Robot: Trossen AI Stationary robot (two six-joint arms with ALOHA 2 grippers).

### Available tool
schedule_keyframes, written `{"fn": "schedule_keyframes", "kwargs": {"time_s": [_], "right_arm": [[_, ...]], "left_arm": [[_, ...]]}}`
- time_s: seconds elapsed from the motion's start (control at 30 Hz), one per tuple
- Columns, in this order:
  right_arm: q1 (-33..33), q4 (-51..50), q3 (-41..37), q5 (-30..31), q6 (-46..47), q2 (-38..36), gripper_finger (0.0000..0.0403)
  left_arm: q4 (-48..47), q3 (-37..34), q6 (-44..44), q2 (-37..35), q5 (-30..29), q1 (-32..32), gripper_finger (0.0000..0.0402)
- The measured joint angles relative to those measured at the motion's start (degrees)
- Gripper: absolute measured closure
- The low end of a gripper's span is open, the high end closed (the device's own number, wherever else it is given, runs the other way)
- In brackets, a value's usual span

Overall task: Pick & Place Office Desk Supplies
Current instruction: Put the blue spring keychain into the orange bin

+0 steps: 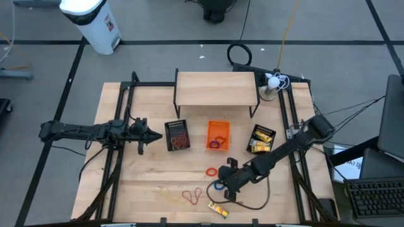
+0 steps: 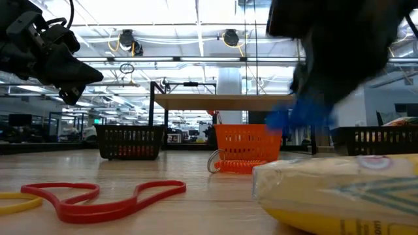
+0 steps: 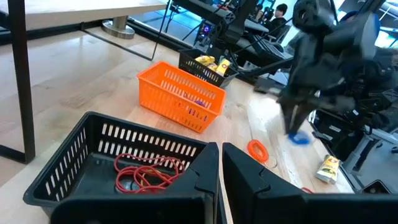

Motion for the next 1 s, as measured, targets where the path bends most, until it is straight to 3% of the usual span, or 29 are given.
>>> {"fn": "schedule_keyframes", "kwargs": {"time_s": [0.33, 0.6, 0.8, 1.0], "right_arm": [[0.5, 5.5, -2.7, 0.9, -16.2, -17.1, 0.0395], [-7.7, 18.5, -19.3, -6.3, -26.8, -40.2, 0.0399], [-12.9, 23.4, -32.9, -5.6, -28.4, -56.3, 0.0399], [-15.1, 27.8, -43.6, -2.9, -27.6, -66.3, 0.0399]], "left_arm": [[2.0, 0.0, 1.5, 0.0, -0.6, 0.0, 0.038], [6.1, 0.0, 10.5, 0.0, -5.7, 0.0, 0.038], [9.6, 0.0, 12.0, 0.0, -7.3, 0.0, 0.038], [8.4, 0.0, 10.7, 0.0, -8.2, 0.0, 0.038]]}}
